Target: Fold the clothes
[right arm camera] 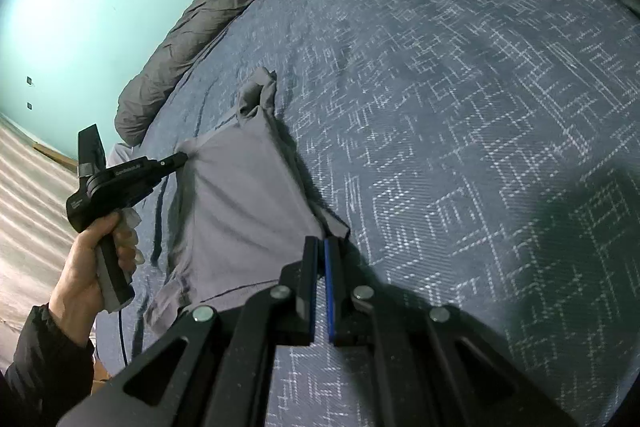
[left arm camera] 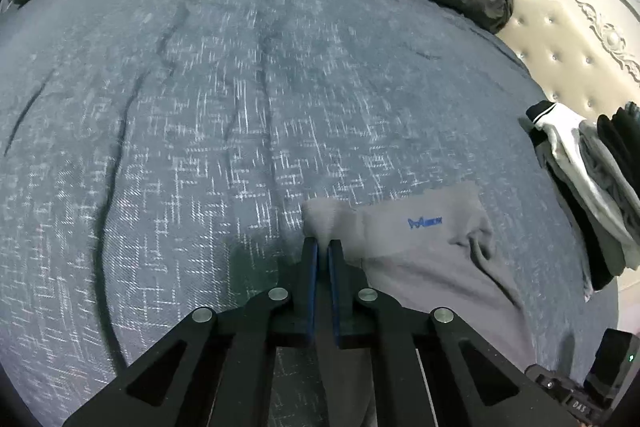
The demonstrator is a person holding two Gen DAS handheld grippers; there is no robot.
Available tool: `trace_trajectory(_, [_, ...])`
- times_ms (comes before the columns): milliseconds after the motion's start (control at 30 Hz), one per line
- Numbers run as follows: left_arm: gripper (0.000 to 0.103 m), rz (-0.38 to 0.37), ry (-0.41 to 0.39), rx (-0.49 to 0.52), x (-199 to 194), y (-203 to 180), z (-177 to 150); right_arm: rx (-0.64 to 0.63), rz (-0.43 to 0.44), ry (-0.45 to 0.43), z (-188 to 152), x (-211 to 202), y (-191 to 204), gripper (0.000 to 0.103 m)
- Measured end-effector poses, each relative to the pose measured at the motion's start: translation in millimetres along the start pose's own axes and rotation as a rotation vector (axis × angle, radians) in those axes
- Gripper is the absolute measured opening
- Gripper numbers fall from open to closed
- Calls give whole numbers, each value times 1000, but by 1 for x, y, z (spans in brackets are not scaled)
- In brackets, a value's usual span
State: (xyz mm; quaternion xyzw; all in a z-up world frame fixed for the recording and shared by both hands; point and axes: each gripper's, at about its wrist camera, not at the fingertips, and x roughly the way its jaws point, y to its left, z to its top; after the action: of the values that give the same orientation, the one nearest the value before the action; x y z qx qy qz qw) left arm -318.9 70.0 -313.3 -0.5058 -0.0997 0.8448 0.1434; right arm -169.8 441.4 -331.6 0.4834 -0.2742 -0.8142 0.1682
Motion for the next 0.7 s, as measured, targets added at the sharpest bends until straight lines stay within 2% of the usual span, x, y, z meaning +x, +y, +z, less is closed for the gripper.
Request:
trace_trajectory(200, [7, -8, 3, 9, 2, -1, -5, -26, 42, 11, 2, -4, 0, 5])
trace_trajectory(267, [8, -17, 1, 9, 1, 1, -6, -22, 44, 7, 5, -11, -2, 16])
trace_trajectory(333, [12, -25, -2, 10, 0, 3, -7, -17, 45, -12, 9, -20, -4, 35])
trace_trajectory(400, [18, -33, -4, 12, 0, 5, -8, -12, 34, -35, 18, -27, -2, 37])
trace_trajectory(533, [20, -68, -8, -8, -1, 10, -9, -78, -52, -36, 50, -31, 16, 37])
trace_trajectory(600, [24, -75, 0, -11, 0, 11, -11, -84, -31, -17, 71, -23, 26, 37])
trace_trajectory(700, [24, -85, 1, -6, 0, 10, -12, -97, 22, 42, 101, 5, 46, 37])
